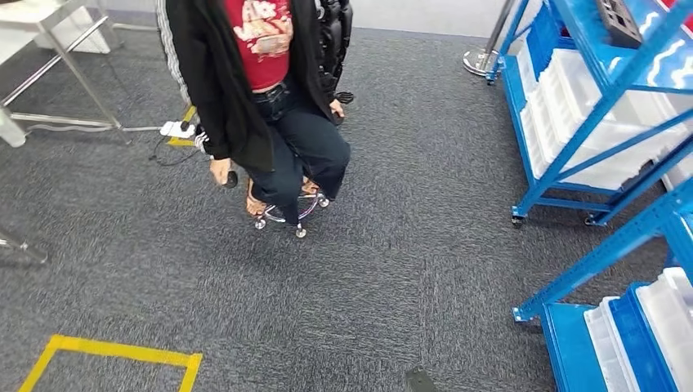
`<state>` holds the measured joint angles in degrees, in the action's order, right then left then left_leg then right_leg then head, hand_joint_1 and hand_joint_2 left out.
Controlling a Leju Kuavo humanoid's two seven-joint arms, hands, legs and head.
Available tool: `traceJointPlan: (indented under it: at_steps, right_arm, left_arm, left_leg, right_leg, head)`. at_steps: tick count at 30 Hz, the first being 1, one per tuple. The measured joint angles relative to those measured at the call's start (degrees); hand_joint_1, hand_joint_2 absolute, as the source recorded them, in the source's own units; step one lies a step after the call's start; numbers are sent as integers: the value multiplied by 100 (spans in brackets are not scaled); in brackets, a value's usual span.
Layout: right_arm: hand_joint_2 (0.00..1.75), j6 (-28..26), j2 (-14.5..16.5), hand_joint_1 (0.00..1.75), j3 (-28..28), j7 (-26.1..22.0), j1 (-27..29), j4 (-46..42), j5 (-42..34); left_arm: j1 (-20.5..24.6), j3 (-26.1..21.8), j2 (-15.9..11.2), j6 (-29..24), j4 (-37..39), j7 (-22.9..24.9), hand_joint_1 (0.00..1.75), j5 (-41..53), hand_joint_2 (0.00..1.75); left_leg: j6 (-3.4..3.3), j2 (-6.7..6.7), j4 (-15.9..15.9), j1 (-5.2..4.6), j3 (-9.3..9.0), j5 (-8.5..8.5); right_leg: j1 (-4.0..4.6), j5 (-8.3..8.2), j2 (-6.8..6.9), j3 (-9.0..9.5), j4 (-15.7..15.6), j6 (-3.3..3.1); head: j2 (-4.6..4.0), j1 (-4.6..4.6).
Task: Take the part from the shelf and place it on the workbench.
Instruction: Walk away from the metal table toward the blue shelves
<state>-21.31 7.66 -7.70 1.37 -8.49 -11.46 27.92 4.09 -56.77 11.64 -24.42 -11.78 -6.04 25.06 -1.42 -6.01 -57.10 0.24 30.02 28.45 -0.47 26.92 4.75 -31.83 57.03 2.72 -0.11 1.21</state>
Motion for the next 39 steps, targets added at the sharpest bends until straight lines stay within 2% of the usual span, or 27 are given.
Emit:
traceJointPlan:
  at_steps: [1,2,3,4,6,8,9,10,11,13,15,17,18,20,22,23,24,25,26,28,30,32,33,35,37,38,39]
  right_arm:
    - [0,-31,-4,0,-19,-3,19,0,-26]
    - [0,-60,-10,0,-43,-8,45,1,-51]
    - [0,-88,-17,0,-69,-12,74,1,-73]
    - [0,-116,-26,0,-94,-17,98,1,-93]
    - [0,-155,-36,0,-131,-27,125,1,-116]
    - [0,-175,-42,0,-165,-30,148,1,-148]
    - [0,-184,-46,0,-191,-32,168,1,-175]
    - [0,-190,-50,0,-221,-33,191,1,-204]
    - [0,-195,-53,0,-249,-36,209,1,-230]
    - [0,-196,-51,0,-292,-40,224,1,-253]
    - [0,-195,-48,0,-310,-37,227,1,-230]
    - [0,-183,-49,0,-314,-18,248,2,-185]
    - [0,-168,-51,0,-314,0,259,2,-162]
    - [0,-125,-52,0,-314,35,253,3,-116]
    - [0,-80,-49,0,-313,72,231,3,-67]
    - [0,-55,-48,0,-312,97,228,3,-45]
    - [0,-39,-49,0,-312,124,235,3,-29]
    - [0,-25,-51,0,-312,148,245,4,-15]
    - [0,-16,-54,0,-312,165,254,4,-6]
    - [0,-11,-60,0,-311,178,251,5,8]
    - [0,-7,-61,0,-309,178,229,5,17]
    - [0,-5,-67,0,-308,178,225,5,21]
    - [0,-5,-71,0,-308,180,233,5,20]
    - [0,-5,-81,0,-309,184,240,5,18]
    - [0,-5,-80,0,-308,186,230,5,19]
    - [0,-4,-78,0,-308,186,229,5,20]
    - [0,1,-77,0,-308,188,236,5,20]
  left_arm:
    - [5,7,-2,23,0,25,0,40,0]
    - [13,16,-2,38,0,56,0,83,0]
    - [19,27,-3,47,0,87,0,123,0]
    - [21,38,-3,48,0,116,0,154,0]
    - [9,59,-7,49,2,168,0,204,0]
    - [-11,89,-6,49,5,222,0,255,0]
    - [-18,111,-6,49,7,255,0,293,0]
    - [-22,138,-7,49,7,288,0,332,0]
    - [-23,163,-7,49,7,322,0,371,0]
    - [-22,202,-9,48,7,391,0,428,0]
    - [-17,236,-12,47,7,452,0,460,0]
    - [-7,269,-14,46,7,500,0,470,0]
    - [-3,281,-11,46,7,520,0,469,0]
    - [-7,295,-5,43,7,553,0,466,0]
    - [-19,296,-1,37,7,588,0,462,0]
    - [-23,296,1,34,7,604,0,462,0]
    - [-23,296,5,32,7,615,0,463,0]
    - [-22,297,10,30,7,625,0,465,0]
    - [-21,297,17,30,7,635,0,467,0]
    - [-21,298,29,29,7,651,0,472,0]
    - [-23,299,32,26,7,657,0,473,0]
    - [-12,303,37,23,7,660,0,473,0]
    - [-4,305,42,22,7,660,0,473,0]
    - [3,313,51,22,7,661,0,475,0]
    - [-9,318,55,22,8,663,0,478,0]
    - [-17,320,57,22,9,664,0,478,0]
    - [-24,320,57,22,10,668,0,478,0]
  left_leg:
    - [32,-56,8,1,-22,9]
    - [69,-86,8,15,-37,22]
    - [105,-18,-30,32,-37,71]
    - [138,121,-162,49,8,183]
    - [171,473,-762,69,266,559]
    - [179,602,-1468,77,616,856]
    - [182,615,-1613,83,707,851]
    - [182,623,-1540,93,697,725]
    - [178,646,-1261,108,585,513]
    - [161,835,-514,143,258,130]
    - [126,966,-147,138,100,24]
    - [48,880,-105,96,88,13]
    - [-8,821,-71,84,77,-17]
    - [-102,681,-3,79,65,-73]
    - [-137,524,10,62,79,-85]
    - [-140,442,9,55,85,-84]
    - [-139,370,8,51,88,-82]
    - [-135,301,7,50,88,-80]
    - [-127,235,6,50,82,-74]
    - [-82,115,-8,35,57,-45]
    - [-8,2,-25,8,21,-2]
    - [61,-121,-21,9,-26,27]
    - [100,-107,-35,30,-42,54]
    - [159,164,-283,71,32,268]
    - [169,513,-977,87,338,677]
    - [166,581,-1360,87,523,845]
    - [161,608,-1618,88,660,912]
  right_leg:
    - [22,-18,-59,-16,0,-37]
    - [-5,-32,-135,-12,-9,-83]
    - [-28,-46,-199,-3,-22,-121]
    - [-54,-64,-266,13,-35,-171]
    - [-71,-95,-396,19,-43,-247]
    - [-46,-108,-548,6,-40,-281]
    - [-36,-110,-631,6,-36,-285]
    - [-31,-110,-715,8,-29,-284]
    - [-29,-109,-798,11,-17,-283]
    - [-12,-104,-950,-3,24,-267]
    - [7,-108,-1071,-50,45,-208]
    - [0,-134,-1163,-109,22,-114]
    - [-6,-127,-1113,-141,47,-81]
    - [-8,57,-851,-329,387,-83]
    - [-27,416,-611,-703,1148,-115]
    - [-38,558,-575,-880,1520,-104]
    - [-51,616,-559,-967,1721,-71]
    - [-63,586,-542,-936,1701,-20]
    - [-78,477,-502,-776,1432,39]
    - [-93,192,-228,-285,567,119]
    - [-61,29,-12,-17,81,69]
    - [-24,-5,-94,-34,52,-37]
    - [-46,-13,-165,-32,45,-83]
    - [-92,-41,-306,-10,25,-181]
    - [-86,-62,-441,-15,23,-254]
    - [-68,-65,-517,-22,25,-272]
    - [-53,-68,-598,-24,27,-277]
  head:
    - [0,-8]
    - [0,-16]
    - [0,-19]
    - [0,-26]
    - [0,-40]
    - [0,-45]
    - [0,-45]
    - [0,-45]
    - [0,-45]
    - [0,-46]
    - [0,-42]
    - [1,-38]
    - [1,-37]
    - [0,-20]
    - [0,-4]
    - [0,-3]
    - [0,-3]
    - [0,-2]
    - [0,-2]
    - [0,1]
    - [0,-2]
    - [1,-8]
    - [1,-11]
    - [1,-23]
    - [0,-41]
    - [0,-44]
    - [0,-44]
